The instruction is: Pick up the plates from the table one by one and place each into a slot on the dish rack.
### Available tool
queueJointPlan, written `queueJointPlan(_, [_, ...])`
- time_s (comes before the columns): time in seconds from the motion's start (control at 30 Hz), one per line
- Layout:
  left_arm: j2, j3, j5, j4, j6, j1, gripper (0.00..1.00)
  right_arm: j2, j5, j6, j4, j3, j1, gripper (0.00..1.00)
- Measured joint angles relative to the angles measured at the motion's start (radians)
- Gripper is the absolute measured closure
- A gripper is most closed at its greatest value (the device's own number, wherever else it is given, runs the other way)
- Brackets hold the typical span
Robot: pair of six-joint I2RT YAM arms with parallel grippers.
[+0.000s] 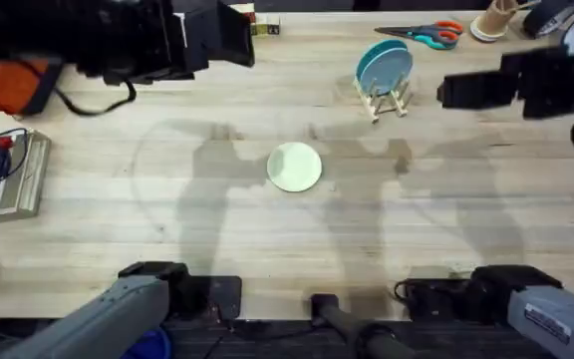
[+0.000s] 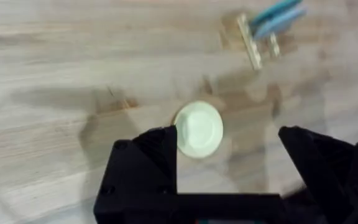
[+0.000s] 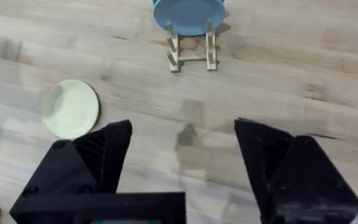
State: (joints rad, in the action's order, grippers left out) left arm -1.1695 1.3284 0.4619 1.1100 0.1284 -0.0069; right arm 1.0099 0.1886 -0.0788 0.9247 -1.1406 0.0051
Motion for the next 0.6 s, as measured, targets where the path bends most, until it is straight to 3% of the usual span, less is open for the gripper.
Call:
queueJointPlan(0.1, [-0.084, 0.065, 0.053, 0.068, -0.114, 0.000, 0.007, 0.053, 0.025, 0.000, 0.011, -0.052, 0.000, 0.007])
queueJointPlan(0.13, [-0.148, 0.086, 0.138, 0.091, -0.269, 0.000, 0.008, 0.082, 0.062, 0.000, 0.002, -0.075, 0.000, 0.007])
queueJointPlan(0.3, [-0.223, 0.087, 0.252, 0.099, -0.511, 0.000, 0.007, 0.097, 0.094, 0.000, -0.004, -0.080, 0.000, 0.009])
queueJointPlan(0.43, [-0.262, 0.087, 0.287, 0.102, -0.602, 0.000, 0.007, 0.096, 0.102, -0.001, -0.004, -0.081, 0.000, 0.007])
queueJointPlan(0.6, [-0.293, 0.087, 0.305, 0.107, -0.618, 0.000, 0.007, 0.096, 0.105, -0.012, -0.004, -0.081, 0.000, 0.007])
